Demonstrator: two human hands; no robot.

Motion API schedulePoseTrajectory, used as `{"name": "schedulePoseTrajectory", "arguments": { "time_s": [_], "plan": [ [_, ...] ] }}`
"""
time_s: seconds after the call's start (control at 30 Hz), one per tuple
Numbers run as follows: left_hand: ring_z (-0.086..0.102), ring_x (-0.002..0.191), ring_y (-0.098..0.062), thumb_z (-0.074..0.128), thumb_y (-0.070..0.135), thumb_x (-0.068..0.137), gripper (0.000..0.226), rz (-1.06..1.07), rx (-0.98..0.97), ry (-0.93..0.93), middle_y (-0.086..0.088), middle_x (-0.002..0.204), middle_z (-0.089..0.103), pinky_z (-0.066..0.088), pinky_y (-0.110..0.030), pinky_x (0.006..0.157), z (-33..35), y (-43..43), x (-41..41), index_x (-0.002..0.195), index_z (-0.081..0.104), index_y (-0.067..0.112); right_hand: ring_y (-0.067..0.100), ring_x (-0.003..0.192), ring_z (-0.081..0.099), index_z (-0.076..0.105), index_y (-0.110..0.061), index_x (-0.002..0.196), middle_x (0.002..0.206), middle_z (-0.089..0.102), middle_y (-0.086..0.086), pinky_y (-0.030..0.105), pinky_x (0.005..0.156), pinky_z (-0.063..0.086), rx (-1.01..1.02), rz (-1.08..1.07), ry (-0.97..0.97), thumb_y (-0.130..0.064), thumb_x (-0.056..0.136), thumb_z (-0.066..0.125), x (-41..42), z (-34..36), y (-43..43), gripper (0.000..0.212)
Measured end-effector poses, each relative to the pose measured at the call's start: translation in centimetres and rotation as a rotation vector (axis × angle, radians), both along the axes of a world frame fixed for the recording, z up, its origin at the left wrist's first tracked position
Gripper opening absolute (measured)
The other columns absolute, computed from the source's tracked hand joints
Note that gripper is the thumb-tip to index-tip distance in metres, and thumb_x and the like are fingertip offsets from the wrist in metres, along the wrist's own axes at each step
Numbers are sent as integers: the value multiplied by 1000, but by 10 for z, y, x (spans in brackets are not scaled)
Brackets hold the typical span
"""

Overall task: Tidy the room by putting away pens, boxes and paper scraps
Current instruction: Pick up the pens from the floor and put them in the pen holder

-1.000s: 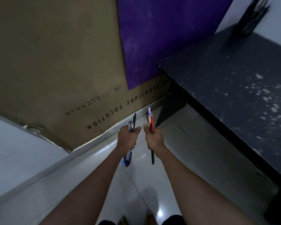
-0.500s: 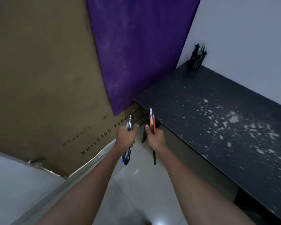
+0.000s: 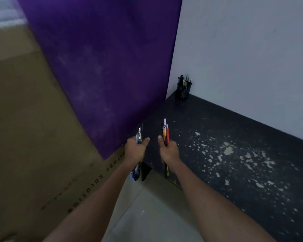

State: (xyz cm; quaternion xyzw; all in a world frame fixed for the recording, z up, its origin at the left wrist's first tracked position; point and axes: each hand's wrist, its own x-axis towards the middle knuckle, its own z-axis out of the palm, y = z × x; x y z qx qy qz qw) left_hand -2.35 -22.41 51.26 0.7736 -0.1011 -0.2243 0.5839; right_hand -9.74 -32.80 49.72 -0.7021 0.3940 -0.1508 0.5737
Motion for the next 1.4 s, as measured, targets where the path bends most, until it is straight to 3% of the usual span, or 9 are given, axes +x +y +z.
{"name": "schedulePoseTrajectory", "arguments": {
  "time_s": [0.3,0.63,1.13,1.4],
  "plan": [
    [45,37,-15,59,28,93,29,-38,-55,-93,-5,53,49,38,-24,37,32,-99,44,70,47,14,6,41,33,33,-19,55,49,35,-6,21,44,30,-77,-71,-88,-35,94,57,37,25,-97,48],
    [42,34,-12,60,24,92,28,-115,-50,-75,-4,49,47,37,-25,38,26,-180,101,70,45,15,9,46,38,37,-17,58,53,41,-2,13,38,30,-78,-158,-62,-35,94,56,85,21,-172,45],
    [37,35,-13,56,27,95,20,-261,-119,-49,-3,50,40,32,-22,35,21,-297,205,81,46,17,9,44,37,41,-18,59,51,40,-3,23,45,32,-71,-406,-75,-35,94,56,170,15,-266,42],
    [39,33,-9,57,21,94,19,-238,-82,4,-3,51,43,33,-20,34,5,-340,216,78,47,17,9,45,43,43,-19,58,51,44,-4,26,49,39,-44,-395,-55,-36,95,55,187,0,-309,42]
  ]
}}
